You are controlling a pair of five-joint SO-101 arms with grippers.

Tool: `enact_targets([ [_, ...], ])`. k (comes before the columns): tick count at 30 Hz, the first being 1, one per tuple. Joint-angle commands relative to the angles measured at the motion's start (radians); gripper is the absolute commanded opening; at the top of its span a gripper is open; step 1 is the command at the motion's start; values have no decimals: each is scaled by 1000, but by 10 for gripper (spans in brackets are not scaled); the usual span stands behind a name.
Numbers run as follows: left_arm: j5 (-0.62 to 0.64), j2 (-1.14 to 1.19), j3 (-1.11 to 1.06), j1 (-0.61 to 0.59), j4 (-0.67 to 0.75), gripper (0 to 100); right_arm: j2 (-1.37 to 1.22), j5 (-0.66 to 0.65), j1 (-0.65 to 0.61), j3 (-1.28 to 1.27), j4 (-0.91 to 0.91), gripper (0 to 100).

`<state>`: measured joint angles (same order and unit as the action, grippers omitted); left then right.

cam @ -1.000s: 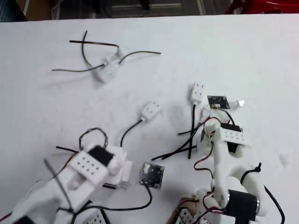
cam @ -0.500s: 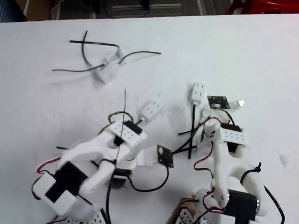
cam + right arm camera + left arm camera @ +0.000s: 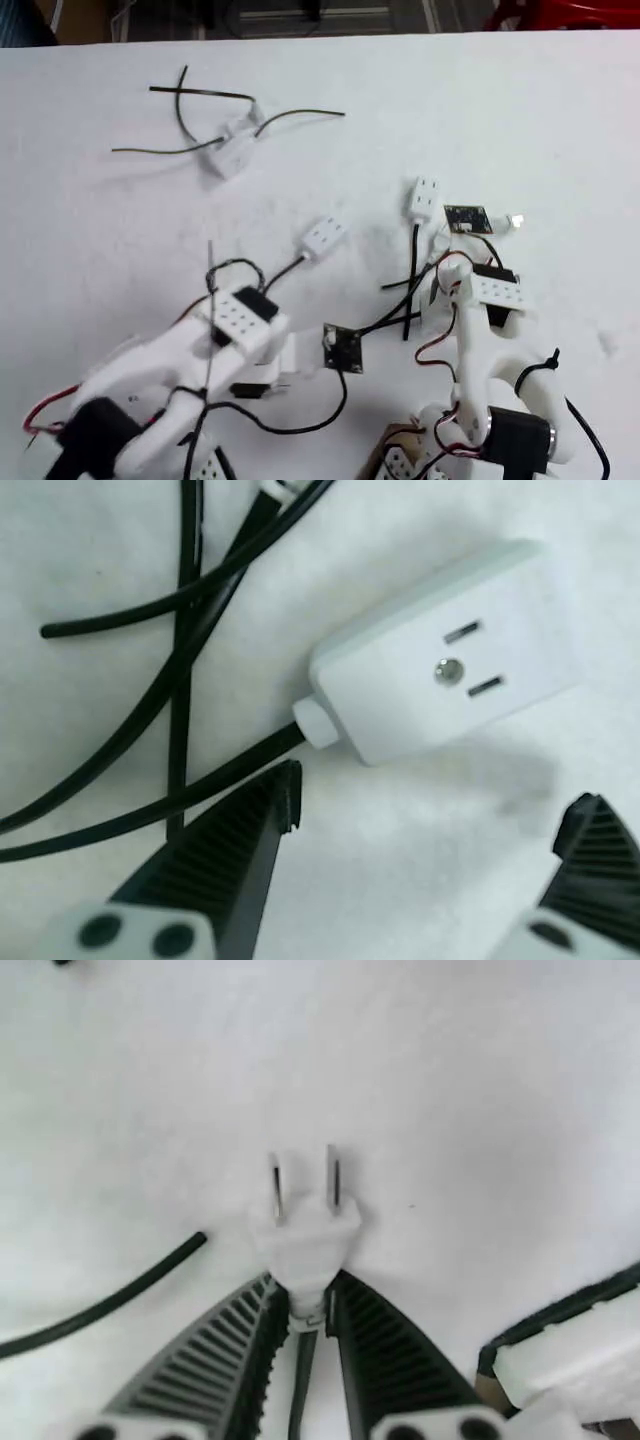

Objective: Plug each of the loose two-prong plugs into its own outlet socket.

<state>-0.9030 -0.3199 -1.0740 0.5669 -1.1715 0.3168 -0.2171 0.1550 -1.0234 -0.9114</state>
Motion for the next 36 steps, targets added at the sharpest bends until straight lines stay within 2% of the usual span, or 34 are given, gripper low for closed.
enact_targets([
  [1, 9, -116, -35, 19, 55, 37, 28, -9, 8, 0, 4, 394],
  [6, 44, -249, -71, -50, 104, 37, 28, -9, 8, 0, 4, 394],
  [11, 213, -374, -68, -229, 253, 37, 28, -9, 8, 0, 4, 394],
  [15, 302, -461, -71, -323, 328, 37, 28, -9, 8, 0, 7, 394],
  [19, 506, -549, -72, -392, 408, 37, 28, -9, 7, 0, 8, 394],
  [28, 875, -780, -72, -397, 583, 37, 28, -9, 8, 0, 8, 394],
  [36, 1037, -947, -74, -397, 695, 23, 28, -9, 8, 0, 8, 394],
])
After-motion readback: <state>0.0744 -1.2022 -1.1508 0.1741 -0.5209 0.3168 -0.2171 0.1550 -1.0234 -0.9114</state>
